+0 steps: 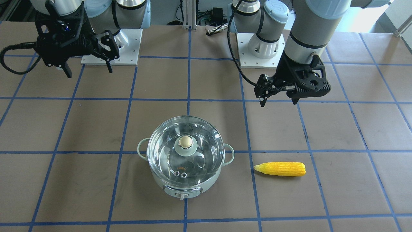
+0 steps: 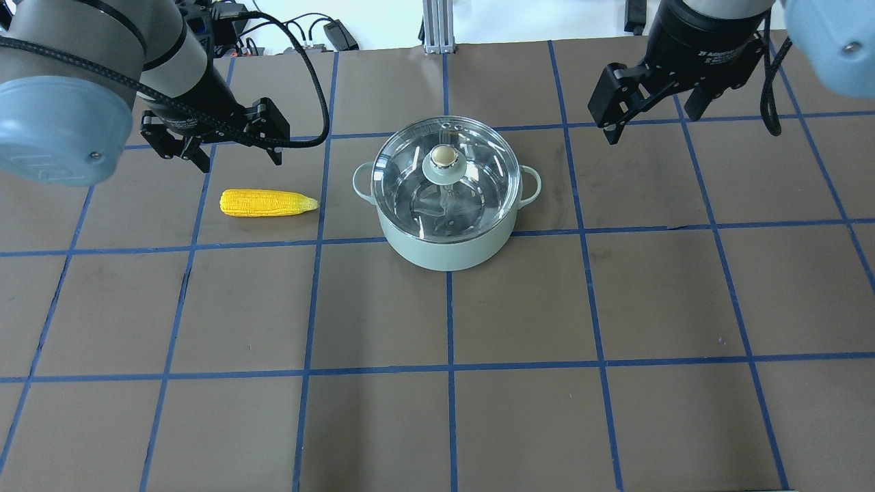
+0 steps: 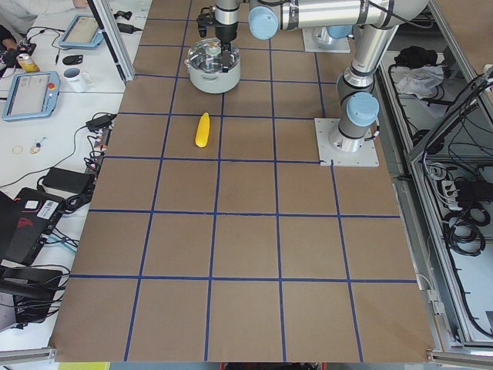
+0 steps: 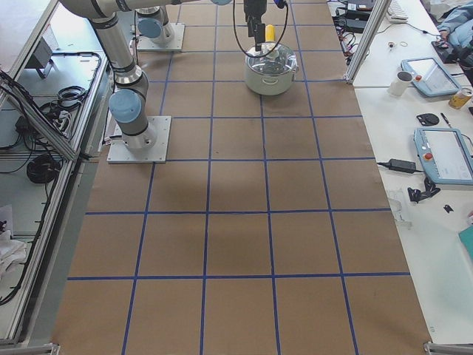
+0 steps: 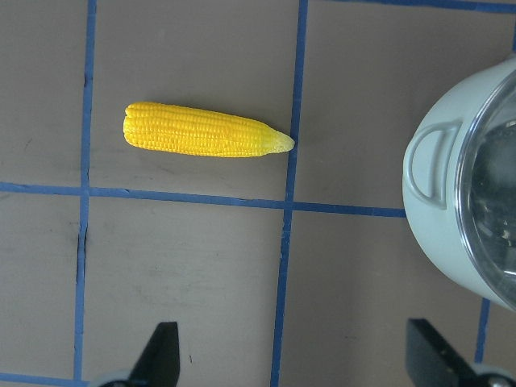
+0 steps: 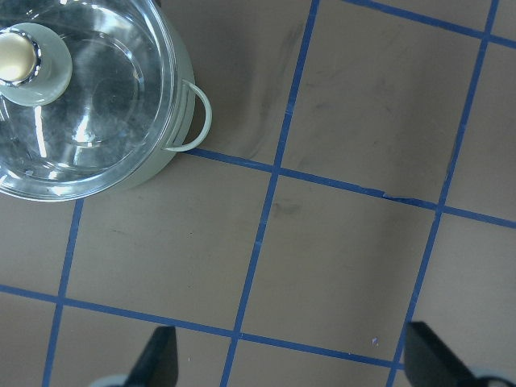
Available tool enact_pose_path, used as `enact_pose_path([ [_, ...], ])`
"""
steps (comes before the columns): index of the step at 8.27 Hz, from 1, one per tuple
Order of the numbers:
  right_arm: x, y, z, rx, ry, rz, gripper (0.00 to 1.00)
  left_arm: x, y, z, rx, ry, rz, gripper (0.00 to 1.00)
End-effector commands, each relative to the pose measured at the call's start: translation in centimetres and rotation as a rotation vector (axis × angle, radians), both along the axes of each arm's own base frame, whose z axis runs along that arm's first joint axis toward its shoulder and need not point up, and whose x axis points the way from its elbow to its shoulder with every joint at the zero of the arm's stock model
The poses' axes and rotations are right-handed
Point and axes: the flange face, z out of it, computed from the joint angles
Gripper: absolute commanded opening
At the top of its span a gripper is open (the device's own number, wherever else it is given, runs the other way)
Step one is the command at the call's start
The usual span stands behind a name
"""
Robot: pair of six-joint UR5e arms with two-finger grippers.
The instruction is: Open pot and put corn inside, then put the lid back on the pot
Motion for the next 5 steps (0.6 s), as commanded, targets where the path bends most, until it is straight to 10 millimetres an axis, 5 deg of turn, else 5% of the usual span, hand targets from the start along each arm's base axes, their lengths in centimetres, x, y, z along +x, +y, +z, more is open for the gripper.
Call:
enact_pose_path([
  [1,0.0,-0.1,0.0,-0.004,-0.010,-0.007,1.00,0.0,0.0,0.0,-0.001,0.000,-0.005,1.00],
  [2,0.3,-1.0,0.3,-0.057,-0.046,-0.007,1.00,0.1,-0.4,-0.6,0.008,0.002,-0.013,1.00],
  [3,0.8,-3.2,0.0,-0.104,-0.074,-0.014,0.90,0.3,-0.6,-0.6,0.008,0.006,0.000,1.00],
  [5,2.5,-7.7,-2.7,-0.117,-0.162,-0.040,1.00,2.5,-1.4,0.0,-0.027,0.013,0.175,1.00],
])
